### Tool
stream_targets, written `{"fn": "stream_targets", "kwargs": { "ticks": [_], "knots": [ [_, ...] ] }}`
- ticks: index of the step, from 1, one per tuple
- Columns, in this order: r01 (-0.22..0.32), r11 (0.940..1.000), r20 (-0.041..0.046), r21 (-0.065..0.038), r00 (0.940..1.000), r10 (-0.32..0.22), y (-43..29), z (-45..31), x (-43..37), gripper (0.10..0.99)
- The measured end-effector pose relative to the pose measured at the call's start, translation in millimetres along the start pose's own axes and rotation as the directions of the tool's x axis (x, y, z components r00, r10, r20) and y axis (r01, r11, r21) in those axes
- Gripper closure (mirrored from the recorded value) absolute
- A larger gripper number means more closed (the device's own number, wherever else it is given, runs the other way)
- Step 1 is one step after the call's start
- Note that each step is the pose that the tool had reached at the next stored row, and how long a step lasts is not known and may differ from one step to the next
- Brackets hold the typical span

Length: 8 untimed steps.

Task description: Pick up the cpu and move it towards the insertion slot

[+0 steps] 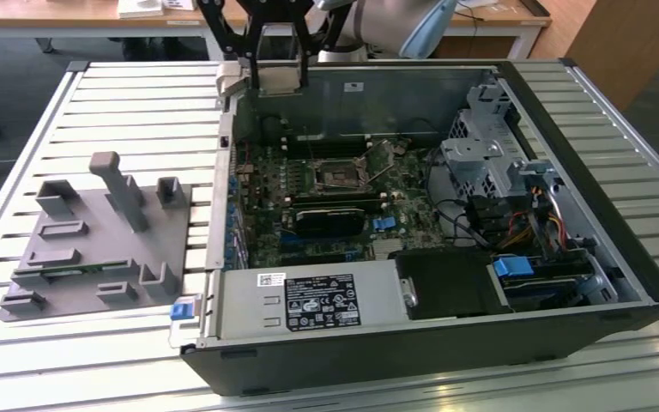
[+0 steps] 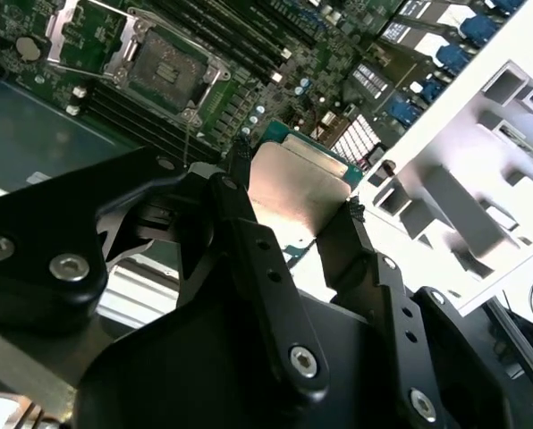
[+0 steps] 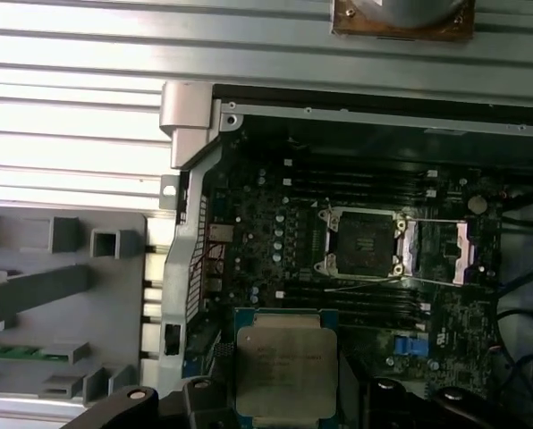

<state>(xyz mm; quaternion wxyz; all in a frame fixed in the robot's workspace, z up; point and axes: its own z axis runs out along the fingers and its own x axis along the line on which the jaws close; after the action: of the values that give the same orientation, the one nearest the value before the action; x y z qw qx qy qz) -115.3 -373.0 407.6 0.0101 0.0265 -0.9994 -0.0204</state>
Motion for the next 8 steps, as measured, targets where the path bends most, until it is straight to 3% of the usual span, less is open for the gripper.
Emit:
{"fn": "stream_targets", "kwargs": {
  "ticks": [8],
  "knots": [
    [0.000, 1.0000, 0.0001, 0.000, 1.0000, 0.000, 15.3, 0.7, -11.1, 0.545]
  ]
}}
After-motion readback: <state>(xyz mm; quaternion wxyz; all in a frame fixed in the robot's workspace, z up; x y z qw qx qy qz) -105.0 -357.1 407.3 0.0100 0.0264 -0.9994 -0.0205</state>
